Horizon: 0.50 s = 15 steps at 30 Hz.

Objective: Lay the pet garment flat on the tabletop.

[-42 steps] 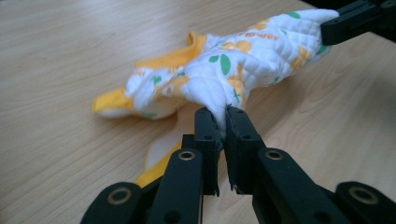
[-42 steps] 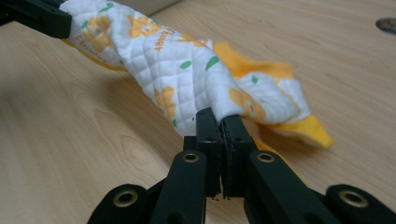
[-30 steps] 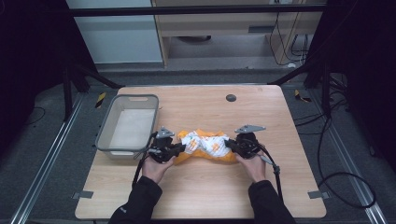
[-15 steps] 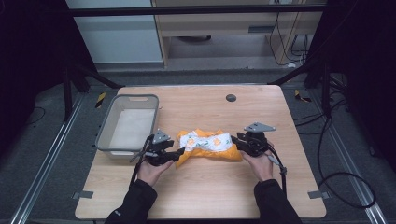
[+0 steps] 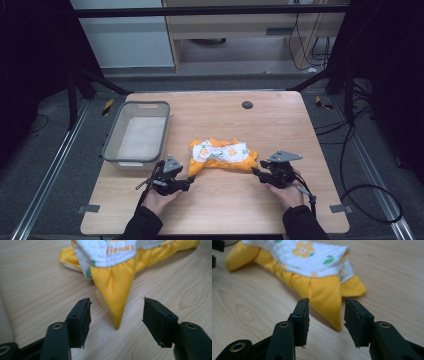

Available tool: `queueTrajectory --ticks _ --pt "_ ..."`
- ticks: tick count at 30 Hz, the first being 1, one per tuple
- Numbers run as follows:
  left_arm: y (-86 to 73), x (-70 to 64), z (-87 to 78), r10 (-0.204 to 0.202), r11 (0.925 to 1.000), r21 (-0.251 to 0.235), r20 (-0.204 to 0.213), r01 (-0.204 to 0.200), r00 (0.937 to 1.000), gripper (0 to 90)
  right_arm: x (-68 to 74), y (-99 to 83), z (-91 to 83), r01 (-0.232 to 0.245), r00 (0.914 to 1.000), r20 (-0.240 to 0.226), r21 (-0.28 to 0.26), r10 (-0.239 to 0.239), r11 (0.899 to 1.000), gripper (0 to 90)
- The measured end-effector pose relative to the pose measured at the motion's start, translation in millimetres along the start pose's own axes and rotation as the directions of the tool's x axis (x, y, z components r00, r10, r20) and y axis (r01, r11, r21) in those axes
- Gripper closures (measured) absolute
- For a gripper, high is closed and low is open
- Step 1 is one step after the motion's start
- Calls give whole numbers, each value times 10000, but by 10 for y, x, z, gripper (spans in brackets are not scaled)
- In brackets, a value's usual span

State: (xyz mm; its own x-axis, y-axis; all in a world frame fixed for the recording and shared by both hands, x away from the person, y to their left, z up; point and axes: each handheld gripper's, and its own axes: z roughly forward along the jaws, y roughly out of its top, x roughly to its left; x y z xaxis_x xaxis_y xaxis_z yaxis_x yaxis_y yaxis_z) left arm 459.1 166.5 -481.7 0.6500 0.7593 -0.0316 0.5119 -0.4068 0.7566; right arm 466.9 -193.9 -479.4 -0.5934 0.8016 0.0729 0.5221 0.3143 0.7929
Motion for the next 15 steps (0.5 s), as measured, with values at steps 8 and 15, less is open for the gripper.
queueTrajectory --ticks 8,15 --pt "-26 23 112 242 9992 322 -89 -239 9997 672 27 -23 192 155 9997 167 406 -162 9991 646" --pt "-5 43 75 49 9992 389 65 -51 10000 808 10 -18 206 355 9989 288 472 -369 9983 644"
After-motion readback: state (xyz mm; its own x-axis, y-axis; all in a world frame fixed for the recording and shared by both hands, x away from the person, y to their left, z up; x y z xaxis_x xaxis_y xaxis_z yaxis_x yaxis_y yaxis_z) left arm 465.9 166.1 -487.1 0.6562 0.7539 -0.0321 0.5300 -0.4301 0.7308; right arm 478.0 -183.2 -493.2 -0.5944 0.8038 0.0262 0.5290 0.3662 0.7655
